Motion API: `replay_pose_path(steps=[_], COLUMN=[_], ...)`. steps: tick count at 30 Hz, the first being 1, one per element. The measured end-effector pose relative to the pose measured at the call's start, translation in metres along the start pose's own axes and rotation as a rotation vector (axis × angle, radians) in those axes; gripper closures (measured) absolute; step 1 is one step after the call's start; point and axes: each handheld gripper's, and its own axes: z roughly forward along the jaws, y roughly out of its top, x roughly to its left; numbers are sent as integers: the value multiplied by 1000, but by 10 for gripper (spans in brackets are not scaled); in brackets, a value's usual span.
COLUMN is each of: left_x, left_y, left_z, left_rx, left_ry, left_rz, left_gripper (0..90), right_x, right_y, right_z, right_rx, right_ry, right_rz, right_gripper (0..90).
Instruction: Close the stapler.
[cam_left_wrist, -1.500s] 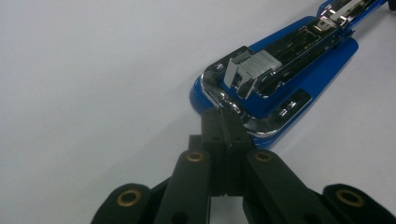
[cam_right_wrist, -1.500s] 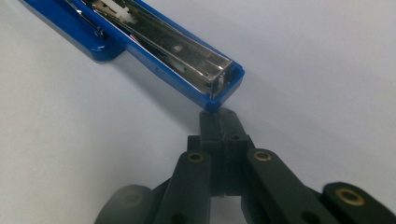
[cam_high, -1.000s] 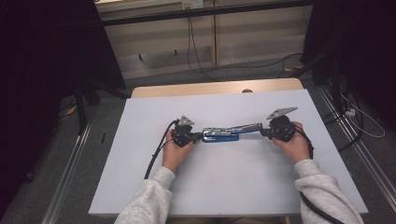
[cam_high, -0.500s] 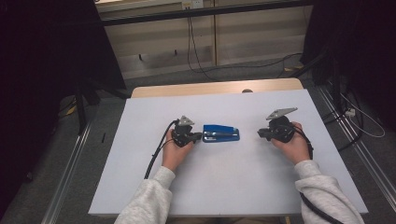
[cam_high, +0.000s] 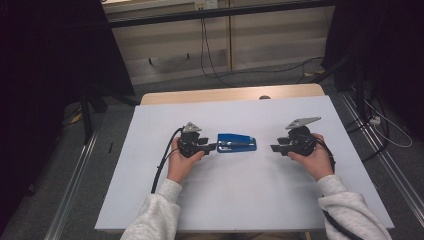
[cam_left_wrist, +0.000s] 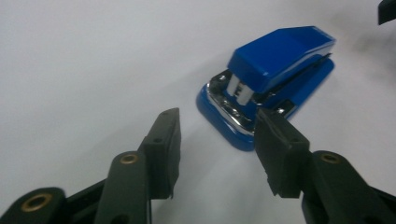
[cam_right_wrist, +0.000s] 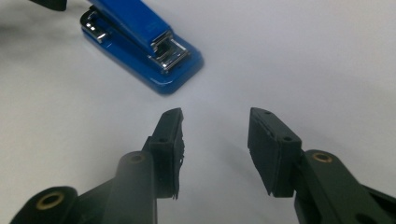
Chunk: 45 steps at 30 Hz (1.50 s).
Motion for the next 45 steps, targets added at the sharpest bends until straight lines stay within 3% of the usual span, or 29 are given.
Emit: replay_pose_path(steps=[5, 13, 17, 20, 27, 33, 37, 45], left_x=[0, -2, -3, -2, -2, -1, 1, 2], left_y=[-2, -7, -12, -19, -29, -38, -43, -51], left_z=[-12, -29, -38, -44, -64, -79, -88, -100], left_rx=[-24, -26, -34, -20, -67, -74, -99, -104], left_ry=[-30, -48, -50, -54, -53, -15, -19, 0], left_rz=[-20, -1, -6, 18, -7, 26, 3, 12], left_gripper=[392, 263, 195, 159, 103, 87, 87, 80], right_x=[5, 13, 17, 19, 29, 34, 38, 41], right_y=[-3, -6, -10, -14, -21, -25, -27, -31], right_z=[-3, -11, -16, -20, -29, -32, -34, -40], right_rx=[-6, -24, -25, -24, -18, -9, 5, 0], right_ry=[-1, 2, 2, 8, 9, 22, 31, 28], right_rz=[16, 11, 7, 6, -24, -34, -47, -49], right_gripper=[413, 262, 229, 207, 184, 177, 175, 166])
